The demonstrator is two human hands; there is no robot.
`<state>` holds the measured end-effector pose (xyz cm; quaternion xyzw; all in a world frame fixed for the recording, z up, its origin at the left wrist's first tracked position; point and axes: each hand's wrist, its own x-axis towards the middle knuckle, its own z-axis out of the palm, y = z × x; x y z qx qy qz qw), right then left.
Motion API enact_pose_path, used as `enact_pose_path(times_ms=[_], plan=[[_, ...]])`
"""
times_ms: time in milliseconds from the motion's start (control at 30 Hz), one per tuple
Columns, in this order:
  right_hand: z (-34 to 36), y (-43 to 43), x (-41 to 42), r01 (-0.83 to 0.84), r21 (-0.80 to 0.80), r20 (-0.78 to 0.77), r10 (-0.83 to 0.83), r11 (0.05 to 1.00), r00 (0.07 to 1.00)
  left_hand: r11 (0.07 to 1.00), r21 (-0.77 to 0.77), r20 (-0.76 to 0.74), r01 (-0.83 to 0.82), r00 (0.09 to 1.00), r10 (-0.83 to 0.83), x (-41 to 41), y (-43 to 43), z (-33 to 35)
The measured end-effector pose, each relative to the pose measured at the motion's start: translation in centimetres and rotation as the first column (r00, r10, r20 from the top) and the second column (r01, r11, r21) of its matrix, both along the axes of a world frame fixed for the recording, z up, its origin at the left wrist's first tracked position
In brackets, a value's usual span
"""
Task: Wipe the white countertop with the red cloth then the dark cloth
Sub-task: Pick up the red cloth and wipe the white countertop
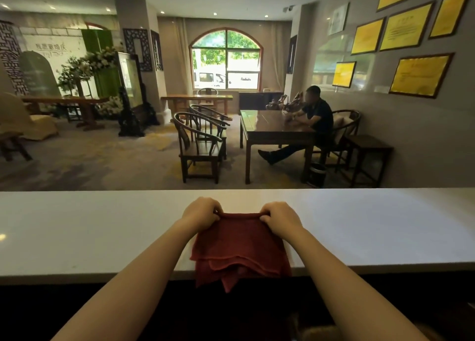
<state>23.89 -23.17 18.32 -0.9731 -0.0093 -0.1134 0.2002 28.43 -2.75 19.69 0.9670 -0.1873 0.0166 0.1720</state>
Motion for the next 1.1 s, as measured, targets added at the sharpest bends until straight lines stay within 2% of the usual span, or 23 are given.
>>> enact_pose_path(times_ms=[167,333,400,467,500,567,633,867,967,1033,1100], plan=[[-2.4,0.6,1.8,0.053,-0.177,0.062,-0.042,0.983,0.997,0.999,0.015,0.082,-0.029,0.996,0.028,1.6,-0.7,-2.8],[-3.1,1.5,2.6,0.091,-0.183,0.154,-0.063,0.979,0.986,0.996,0.037,0.220,-0.080,0.973,0.070,1.9,-1.3,-3.4],[-3.1,2.0,2.3,0.051,-0.149,0.194,-0.021,0.988,0.981,0.997,0.020,0.270,-0.076,0.960,0.068,0.7,-2.1,-3.6],[-3.4,2.3,1.6,-0.066,-0.123,0.129,0.082,0.990,0.988,1.000,0.022,0.291,-0.009,0.957,0.002,-0.9,-2.9,-4.6],[-3.7,2.3,1.0,-0.137,-0.127,0.028,0.142,0.982,0.990,0.999,0.051,0.270,0.019,0.962,-0.032,-1.8,-3.0,-5.3],[-4.2,1.9,0.2,-0.249,-0.149,-0.232,0.211,0.957,0.950,0.991,0.128,0.157,0.034,0.986,-0.054,-2.9,-2.7,-6.7],[-4.8,1.5,-0.3,-0.298,-0.183,-0.369,0.216,0.937,0.904,0.984,0.176,0.031,0.036,0.999,-0.042,-3.2,-2.0,-7.6],[-5.1,1.4,-0.4,-0.309,-0.210,-0.401,0.206,0.927,0.893,0.981,0.183,-0.071,0.072,0.996,-0.060,-3.2,-1.6,-7.6],[-4.7,1.6,-0.1,-0.300,-0.215,-0.351,0.214,0.929,0.912,0.976,0.185,-0.096,0.112,0.991,-0.095,-3.2,-0.7,-6.8],[-4.5,2.3,0.2,-0.370,-0.209,-0.280,0.307,0.905,0.909,0.979,0.181,-0.054,0.093,0.995,-0.085,-2.9,1.3,-6.3],[-4.4,3.3,0.5,-0.474,-0.210,-0.296,0.406,0.855,0.864,0.984,0.174,0.019,0.026,0.999,-0.030,-2.3,4.8,-6.0]])
